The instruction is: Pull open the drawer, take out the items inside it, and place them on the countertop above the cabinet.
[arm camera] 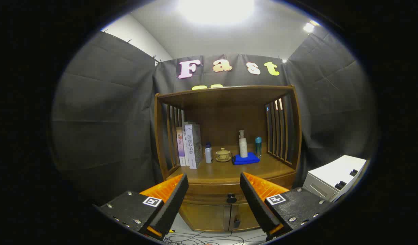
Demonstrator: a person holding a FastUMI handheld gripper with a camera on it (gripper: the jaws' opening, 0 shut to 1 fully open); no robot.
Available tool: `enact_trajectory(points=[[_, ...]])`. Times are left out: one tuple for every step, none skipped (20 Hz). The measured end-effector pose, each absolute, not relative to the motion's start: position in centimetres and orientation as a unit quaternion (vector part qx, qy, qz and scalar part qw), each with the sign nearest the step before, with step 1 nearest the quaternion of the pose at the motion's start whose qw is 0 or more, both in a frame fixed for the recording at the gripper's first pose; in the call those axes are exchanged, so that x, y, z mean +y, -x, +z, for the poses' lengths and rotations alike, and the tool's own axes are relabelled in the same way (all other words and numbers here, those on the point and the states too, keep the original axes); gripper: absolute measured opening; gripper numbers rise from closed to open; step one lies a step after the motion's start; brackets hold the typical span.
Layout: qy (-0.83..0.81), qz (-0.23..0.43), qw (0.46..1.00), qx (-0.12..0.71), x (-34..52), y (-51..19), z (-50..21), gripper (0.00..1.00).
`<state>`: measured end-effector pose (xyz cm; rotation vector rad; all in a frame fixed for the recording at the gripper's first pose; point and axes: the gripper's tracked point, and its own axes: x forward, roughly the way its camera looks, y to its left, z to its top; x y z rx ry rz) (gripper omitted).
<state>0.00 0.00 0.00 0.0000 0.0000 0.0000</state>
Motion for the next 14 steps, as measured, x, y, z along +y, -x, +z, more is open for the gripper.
enact_trajectory(points=[[0.000, -0.003, 1.000, -0.001, -0.3, 0.0, 0.1, 0.96], [0.001, -0.006, 1.000, 0.000, -0.5, 0.0, 0.2, 0.96], [0.002, -0.008, 1.000, -0.001, -0.7, -0.1, 0.3, 0.96], [0.004, -0.009, 1.000, -0.001, -0.7, 0.0, 0.3, 0.96], [0.007, -0.009, 1.000, 0.000, -0.6, 0.0, 0.3, 0.96], [0.009, -0.010, 1.000, 0.002, -0.7, 0.0, 0.3, 0.96], [0.009, -0.010, 1.000, 0.007, -0.8, 0.0, 0.2, 0.96], [0.009, -0.011, 1.000, 0.008, -0.9, 0.1, 0.2, 0.95], [0.013, -0.014, 1.000, 0.004, -1.0, 0.1, 0.5, 0.95], [0.019, -0.019, 1.000, 0.002, -1.3, 0.4, 0.6, 0.96], [0.022, -0.024, 0.999, 0.003, -1.6, 0.2, 0.5, 0.95], [0.025, -0.023, 0.999, 0.003, -1.5, 0.1, 0.5, 0.95], [0.028, -0.019, 0.999, 0.003, -1.3, 0.0, 0.5, 0.96], [0.033, -0.015, 0.999, 0.001, -1.1, 0.0, 0.6, 0.96]])
